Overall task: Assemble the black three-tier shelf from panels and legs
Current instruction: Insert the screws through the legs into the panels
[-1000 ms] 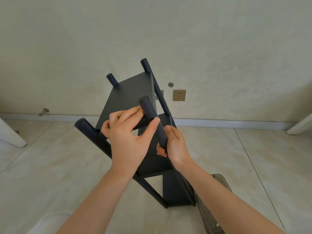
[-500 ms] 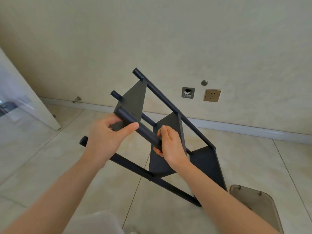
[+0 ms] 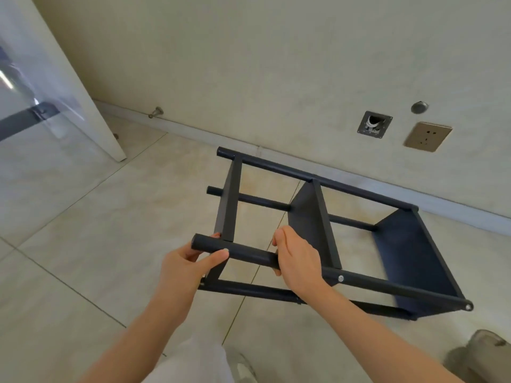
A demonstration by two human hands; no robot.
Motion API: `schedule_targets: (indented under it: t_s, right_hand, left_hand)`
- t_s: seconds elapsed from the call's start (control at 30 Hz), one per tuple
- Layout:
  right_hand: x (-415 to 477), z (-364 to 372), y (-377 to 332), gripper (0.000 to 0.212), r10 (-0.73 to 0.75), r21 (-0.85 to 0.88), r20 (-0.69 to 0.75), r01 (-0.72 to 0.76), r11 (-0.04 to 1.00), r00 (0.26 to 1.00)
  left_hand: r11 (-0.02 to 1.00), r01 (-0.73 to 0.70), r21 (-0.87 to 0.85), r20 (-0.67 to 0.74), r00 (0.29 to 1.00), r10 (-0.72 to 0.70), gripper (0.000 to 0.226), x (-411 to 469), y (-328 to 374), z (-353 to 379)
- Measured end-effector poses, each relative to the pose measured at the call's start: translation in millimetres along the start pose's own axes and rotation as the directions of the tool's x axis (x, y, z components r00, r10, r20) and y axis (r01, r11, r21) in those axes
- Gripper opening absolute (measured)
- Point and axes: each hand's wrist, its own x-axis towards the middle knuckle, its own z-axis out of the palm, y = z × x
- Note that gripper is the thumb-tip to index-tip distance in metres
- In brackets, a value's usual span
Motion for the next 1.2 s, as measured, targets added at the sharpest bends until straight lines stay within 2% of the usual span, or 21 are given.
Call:
schedule_targets:
  t_s: [0.2, 0.6, 0.83, 1.0, 1.1, 1.2]
  right_hand:
    - [5.2, 40.3, 27.4, 0.018, 0.015, -0.149, 0.116, 0.003, 0.989, 0.993]
    - [0.4, 75.0, 65.1, 0.028, 0.047, -0.174, 0.167, -0.017, 0.985, 0.985]
    - [-8.7, 74.8, 74.7, 0.042, 0.067, -0.206, 0.208, -0.023, 0.978, 0.976]
    - [-10.1, 79.0, 80.3, 0.030, 0.071, -0.208, 0.248, -0.019, 0.978, 0.966]
    - [-3.1, 79.5, 83.1, 0.028, 0.097, -0.182, 0.299, -0.043, 0.982, 0.949]
    - [6.5, 77.3, 83.0, 0.031, 0.124, -0.077, 0.394, -0.101, 0.992, 0.911]
  left_hand:
    - [0.994, 0.102, -0.044, 0.028, 0.994, -0.101, 0.029, 18.7, -63.6, -0.2]
    - [0.978, 0.206, -0.034, 0.100, 0.974, -0.202, 0.032, 34.1, -123.9, 3.6]
    - [0.981, 0.079, 0.178, 0.148, 0.983, -0.106, 0.032, 32.5, -134.3, 5.9]
    - [0.966, 0.001, 0.258, 0.145, 0.989, -0.040, 0.033, 29.1, -138.4, 5.3]
    - [0.920, -0.107, 0.377, 0.190, 0.981, 0.037, 0.032, 33.1, -133.0, 2.0]
    - [0.839, -0.197, 0.508, 0.272, 0.960, 0.062, 0.026, 35.6, -124.0, -1.5]
